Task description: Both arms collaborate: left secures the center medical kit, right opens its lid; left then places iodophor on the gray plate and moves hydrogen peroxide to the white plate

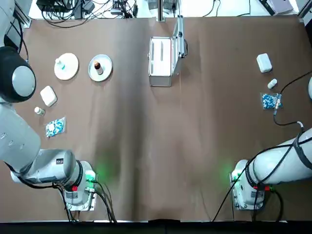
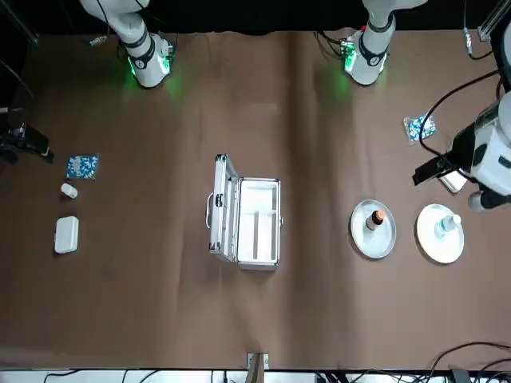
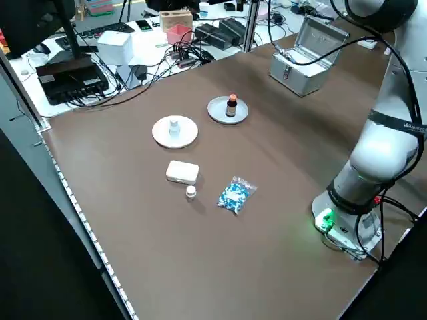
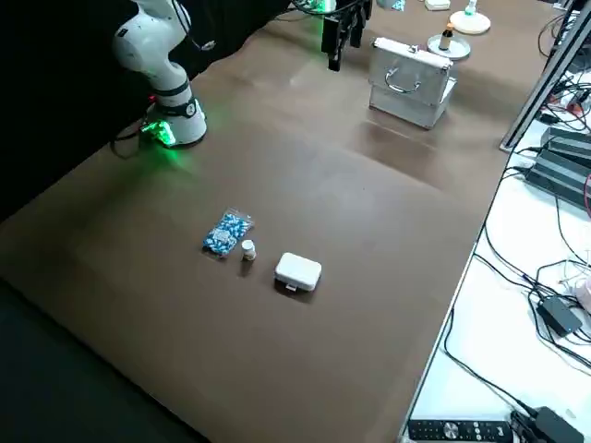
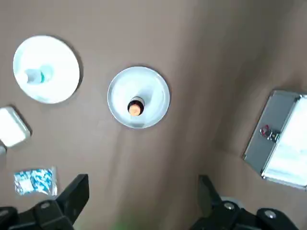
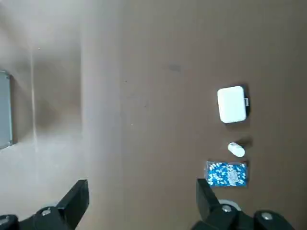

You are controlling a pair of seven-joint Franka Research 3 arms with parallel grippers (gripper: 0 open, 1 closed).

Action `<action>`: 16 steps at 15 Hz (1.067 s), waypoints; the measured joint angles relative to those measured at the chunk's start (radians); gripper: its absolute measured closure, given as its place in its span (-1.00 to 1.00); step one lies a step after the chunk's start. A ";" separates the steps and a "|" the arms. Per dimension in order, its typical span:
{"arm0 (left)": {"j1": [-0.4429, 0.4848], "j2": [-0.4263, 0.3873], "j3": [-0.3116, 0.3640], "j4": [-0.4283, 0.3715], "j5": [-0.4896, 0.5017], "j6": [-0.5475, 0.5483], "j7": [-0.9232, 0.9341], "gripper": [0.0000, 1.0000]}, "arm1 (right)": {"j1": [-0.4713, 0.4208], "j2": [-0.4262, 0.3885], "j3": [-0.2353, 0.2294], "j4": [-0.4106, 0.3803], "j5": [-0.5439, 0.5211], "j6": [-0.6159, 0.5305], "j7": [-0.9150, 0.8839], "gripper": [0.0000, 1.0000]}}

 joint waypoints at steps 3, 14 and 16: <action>-0.002 -0.016 -0.002 -0.037 0.000 0.062 0.117 -1.00 | 0.000 0.000 0.000 0.000 0.017 0.000 0.000 -0.97; -0.005 -0.108 -0.016 -0.129 0.000 0.104 0.176 -1.00 | 0.001 0.000 0.002 0.000 0.026 -0.025 0.000 -0.97; -0.003 -0.108 -0.015 -0.131 0.000 0.104 0.173 -1.00 | 0.002 0.000 0.003 0.000 0.026 -0.028 -0.001 -0.97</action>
